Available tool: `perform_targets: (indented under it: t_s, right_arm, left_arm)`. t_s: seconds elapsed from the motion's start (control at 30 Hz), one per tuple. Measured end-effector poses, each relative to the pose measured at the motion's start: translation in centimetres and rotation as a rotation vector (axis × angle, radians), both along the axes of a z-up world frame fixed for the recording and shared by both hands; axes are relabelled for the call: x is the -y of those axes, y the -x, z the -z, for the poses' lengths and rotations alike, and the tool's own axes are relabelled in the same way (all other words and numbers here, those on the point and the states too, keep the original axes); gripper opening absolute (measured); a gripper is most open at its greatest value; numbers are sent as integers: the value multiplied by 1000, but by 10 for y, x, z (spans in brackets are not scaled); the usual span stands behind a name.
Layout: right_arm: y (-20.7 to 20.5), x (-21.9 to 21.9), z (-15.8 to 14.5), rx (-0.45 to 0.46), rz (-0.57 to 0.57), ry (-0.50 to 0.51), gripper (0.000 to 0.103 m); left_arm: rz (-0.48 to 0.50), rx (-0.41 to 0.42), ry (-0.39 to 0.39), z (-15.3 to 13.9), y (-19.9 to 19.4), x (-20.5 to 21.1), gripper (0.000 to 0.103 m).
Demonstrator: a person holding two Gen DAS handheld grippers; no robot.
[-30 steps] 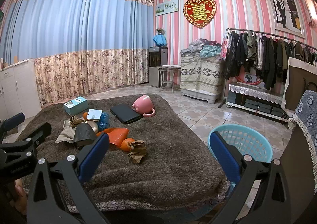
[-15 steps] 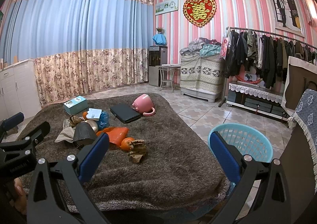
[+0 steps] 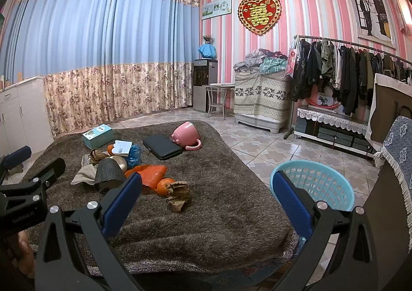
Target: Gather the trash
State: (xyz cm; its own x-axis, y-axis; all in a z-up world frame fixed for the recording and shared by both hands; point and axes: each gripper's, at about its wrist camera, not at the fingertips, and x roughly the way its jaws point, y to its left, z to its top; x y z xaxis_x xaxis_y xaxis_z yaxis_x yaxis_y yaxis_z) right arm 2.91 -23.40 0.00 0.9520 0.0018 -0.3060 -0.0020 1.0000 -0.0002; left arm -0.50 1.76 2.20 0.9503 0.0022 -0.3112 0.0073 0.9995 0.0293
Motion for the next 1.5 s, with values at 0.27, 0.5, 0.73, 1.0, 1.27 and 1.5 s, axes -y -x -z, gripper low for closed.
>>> perform_targets:
  t_s: [0.27, 0.5, 0.73, 1.0, 1.27, 1.5]
  right_arm:
    - [-1, 0, 0, -1, 0, 0, 99]
    - [7, 4, 0, -7, 0, -1, 99]
    - [9, 10, 7, -17, 3, -4, 99]
    - [6, 6, 11, -28, 5, -3, 99]
    - [4, 9, 11, -37, 4, -6, 99]
    - [-1, 9, 14, -46, 5, -13, 99]
  left_arm:
    - [-2, 0, -1, 0, 0, 0, 98]
    - [0, -1, 0, 3, 2, 2, 98]
    - [0, -4, 0, 3, 2, 1, 98]
    - [0, -22, 2, 37, -13, 4, 98]
    - [-2, -39, 2, 45, -20, 8, 98]
    - [-11, -53, 7, 46, -25, 4, 98]
